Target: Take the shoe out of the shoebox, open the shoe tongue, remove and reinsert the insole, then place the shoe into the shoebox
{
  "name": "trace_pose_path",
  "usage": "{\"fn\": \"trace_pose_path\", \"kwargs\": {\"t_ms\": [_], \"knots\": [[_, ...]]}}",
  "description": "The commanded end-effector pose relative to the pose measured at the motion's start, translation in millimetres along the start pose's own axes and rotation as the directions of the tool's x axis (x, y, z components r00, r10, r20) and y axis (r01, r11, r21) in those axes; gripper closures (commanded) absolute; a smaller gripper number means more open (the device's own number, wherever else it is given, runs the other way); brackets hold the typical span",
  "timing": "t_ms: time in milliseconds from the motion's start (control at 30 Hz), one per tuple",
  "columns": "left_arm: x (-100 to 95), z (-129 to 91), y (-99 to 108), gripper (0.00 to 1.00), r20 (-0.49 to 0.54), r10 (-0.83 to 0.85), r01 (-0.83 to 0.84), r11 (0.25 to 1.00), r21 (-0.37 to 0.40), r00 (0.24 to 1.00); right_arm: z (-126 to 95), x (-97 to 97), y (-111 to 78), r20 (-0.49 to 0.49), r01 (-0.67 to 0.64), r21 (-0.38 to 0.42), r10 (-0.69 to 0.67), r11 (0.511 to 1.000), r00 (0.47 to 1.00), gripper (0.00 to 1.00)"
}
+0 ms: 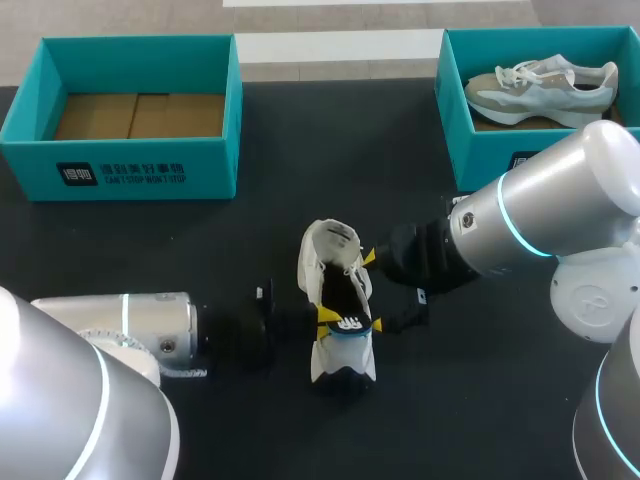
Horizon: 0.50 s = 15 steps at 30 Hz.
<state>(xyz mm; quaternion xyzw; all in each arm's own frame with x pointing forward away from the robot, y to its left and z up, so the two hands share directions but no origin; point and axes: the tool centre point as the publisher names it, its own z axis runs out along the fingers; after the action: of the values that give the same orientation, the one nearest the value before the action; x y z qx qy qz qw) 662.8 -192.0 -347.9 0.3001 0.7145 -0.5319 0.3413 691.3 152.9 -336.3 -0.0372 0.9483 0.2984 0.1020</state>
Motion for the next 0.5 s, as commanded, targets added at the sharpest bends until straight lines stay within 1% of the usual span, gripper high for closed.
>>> {"fn": "trace_pose_path", "kwargs": {"t_ms": [33, 133, 233, 267, 300, 333, 367, 500], "knots": [[-3.0, 9, 9, 1.00, -0.004, 0.006, -0.006, 1.000, -0.011, 1.000, 1, 1.5, 0.0, 0.004, 0.000, 0.000, 0.000, 1.000, 1.000, 0.00], [-0.2, 9, 15, 1.00, -0.004, -0.010, 0.010, 1.000, -0.020, 1.000, 1, 1.5, 0.0, 0.004, 0.000, 0.000, 0.000, 1.000, 1.000, 0.00], [3.1, 7, 10, 1.00, 0.009, -0.018, 0.018, 1.000, -0.016, 1.000, 1, 1.5, 0.0, 0.004, 0.000, 0.000, 0.000, 1.000, 1.000, 0.00], [2.9, 5, 7, 0.95, 0.015, -0.018, 0.019, 1.000, -0.014, 1.000, 1, 1.5, 0.0, 0.004, 0.000, 0.000, 0.000, 1.000, 1.000, 0.00], [2.4, 3, 5, 0.82, 0.024, -0.016, 0.016, 1.000, -0.013, 1.000, 1, 1.5, 0.0, 0.004, 0.000, 0.000, 0.000, 1.000, 1.000, 0.00], [1.3, 0, 2, 0.76, 0.030, -0.012, 0.013, 1.000, -0.013, 0.999, 1, 1.5, 0.0, 0.004, 0.000, 0.000, 0.000, 1.000, 1.000, 0.00], [-0.8, -3, -1, 0.65, 0.038, -0.011, 0.011, 1.000, -0.013, 0.999, 1, 1.5, 0.0, 0.004, 0.000, 0.000, 0.000, 1.000, 1.000, 0.00], [-7.6, -12, -9, 0.66, 0.062, 0.008, -0.007, 1.000, -0.005, 0.998, 1, 1.5, 0.0, 0.004, 0.000, 0.000, 0.000, 1.000, 1.000, 0.00]]}}
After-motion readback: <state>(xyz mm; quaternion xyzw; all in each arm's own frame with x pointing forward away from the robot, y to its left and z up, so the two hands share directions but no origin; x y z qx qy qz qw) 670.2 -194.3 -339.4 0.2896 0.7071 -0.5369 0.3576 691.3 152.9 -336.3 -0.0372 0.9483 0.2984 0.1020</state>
